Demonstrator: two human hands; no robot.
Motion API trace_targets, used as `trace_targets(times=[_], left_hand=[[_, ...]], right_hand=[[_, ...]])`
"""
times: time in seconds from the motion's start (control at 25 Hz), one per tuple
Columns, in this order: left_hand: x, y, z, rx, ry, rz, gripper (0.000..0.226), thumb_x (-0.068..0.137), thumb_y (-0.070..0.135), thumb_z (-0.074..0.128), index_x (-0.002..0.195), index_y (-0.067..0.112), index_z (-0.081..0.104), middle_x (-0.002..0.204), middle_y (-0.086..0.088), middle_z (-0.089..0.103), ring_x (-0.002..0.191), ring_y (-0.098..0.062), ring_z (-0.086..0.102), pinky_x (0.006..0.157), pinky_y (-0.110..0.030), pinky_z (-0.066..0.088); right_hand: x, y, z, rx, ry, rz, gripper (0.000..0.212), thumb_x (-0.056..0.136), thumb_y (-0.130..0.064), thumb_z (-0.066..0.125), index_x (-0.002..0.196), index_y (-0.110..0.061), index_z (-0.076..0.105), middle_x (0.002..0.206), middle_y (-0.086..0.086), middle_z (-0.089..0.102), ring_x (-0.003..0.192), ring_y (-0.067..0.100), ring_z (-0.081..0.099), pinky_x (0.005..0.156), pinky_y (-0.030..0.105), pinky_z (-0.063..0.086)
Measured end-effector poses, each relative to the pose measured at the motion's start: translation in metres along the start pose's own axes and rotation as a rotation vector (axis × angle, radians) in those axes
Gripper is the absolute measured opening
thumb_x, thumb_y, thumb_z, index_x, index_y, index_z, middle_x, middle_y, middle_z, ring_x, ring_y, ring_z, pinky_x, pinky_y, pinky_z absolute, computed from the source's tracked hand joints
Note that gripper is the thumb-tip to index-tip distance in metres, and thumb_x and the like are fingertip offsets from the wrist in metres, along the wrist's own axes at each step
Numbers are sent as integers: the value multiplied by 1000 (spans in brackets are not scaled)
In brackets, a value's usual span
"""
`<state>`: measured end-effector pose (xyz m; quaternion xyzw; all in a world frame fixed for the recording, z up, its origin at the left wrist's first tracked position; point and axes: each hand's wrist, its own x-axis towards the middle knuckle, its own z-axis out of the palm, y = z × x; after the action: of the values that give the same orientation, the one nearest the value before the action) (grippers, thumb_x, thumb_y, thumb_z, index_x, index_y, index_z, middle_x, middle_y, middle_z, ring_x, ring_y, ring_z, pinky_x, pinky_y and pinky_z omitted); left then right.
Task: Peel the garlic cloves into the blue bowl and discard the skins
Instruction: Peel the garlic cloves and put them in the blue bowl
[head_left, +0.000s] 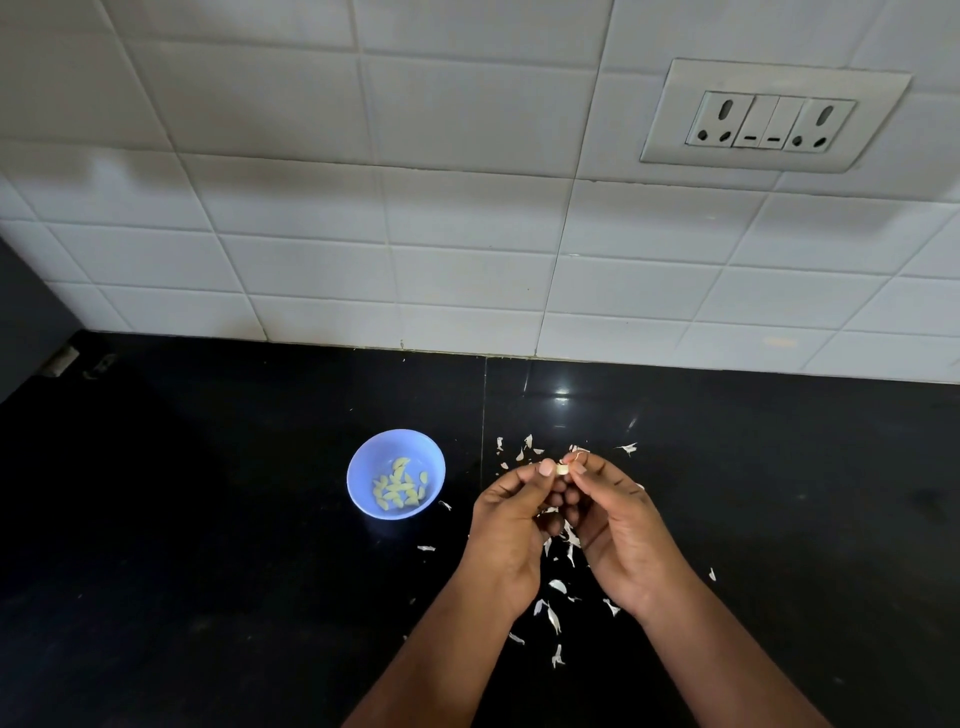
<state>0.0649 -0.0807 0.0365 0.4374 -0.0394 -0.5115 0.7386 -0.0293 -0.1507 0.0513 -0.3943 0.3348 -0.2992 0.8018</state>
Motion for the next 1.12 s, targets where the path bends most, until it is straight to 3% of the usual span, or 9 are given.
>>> trace_targets(times=[0.12, 0.36, 0.6, 0.72, 0.84, 1.0, 1.12], left_hand=[[1, 3, 0, -6, -12, 1, 14, 95, 14, 71, 85, 10, 80, 78, -11, 70, 68, -17, 64, 66, -30, 46], [1, 14, 8, 254, 49, 139, 27, 107, 14, 59, 87, 9, 77, 72, -4, 69, 66, -14, 63, 61, -25, 49], [5, 21, 1, 463, 96, 230, 5, 94, 18, 78, 92, 16, 81, 84, 2, 74, 71, -8, 65, 61, -29, 53], [6, 18, 1, 529, 89, 260, 6, 95, 19, 77, 89, 19, 80, 81, 3, 73, 72, -8, 64, 61, -29, 54], [10, 13, 1, 674, 122, 330, 11, 98, 22, 71, 88, 23, 76, 79, 3, 71, 70, -8, 63, 68, -39, 59], [9, 5, 2, 829, 124, 494, 11, 102, 21, 64, 92, 26, 68, 95, 5, 69, 86, -9, 65, 76, -24, 51], [12, 2, 2, 828, 128, 481, 11, 102, 21, 65, 95, 28, 69, 99, 9, 69, 92, -8, 66, 82, -25, 53]], right_hand=[[1, 3, -2, 35, -13, -12, 12, 98, -12, 62, 100, -9, 73, 86, 5, 68, 75, 14, 60, 66, 25, 52], [6, 3, 3, -29, 96, -149, 14, 89, -4, 69, 103, -4, 75, 91, 11, 75, 77, 15, 68, 65, 24, 56], [5, -10, -1, -470, 212, -378, 14, 93, 0, 73, 97, -12, 79, 94, 2, 78, 88, 10, 72, 79, 20, 57], [4, -14, 0, -569, 219, -409, 14, 94, -3, 73, 97, -16, 79, 96, -3, 78, 92, 8, 73, 82, 19, 57], [5, -12, 1, -502, 251, -376, 14, 93, -3, 73, 96, -15, 79, 95, 0, 78, 90, 10, 73, 81, 23, 57], [5, -3, 3, -377, 301, -296, 15, 93, -3, 73, 95, -16, 81, 93, 9, 77, 86, 24, 70, 84, 40, 59], [4, -4, 6, -362, 350, -328, 14, 92, -2, 74, 94, -15, 80, 94, 3, 78, 88, 16, 71, 81, 30, 59]])
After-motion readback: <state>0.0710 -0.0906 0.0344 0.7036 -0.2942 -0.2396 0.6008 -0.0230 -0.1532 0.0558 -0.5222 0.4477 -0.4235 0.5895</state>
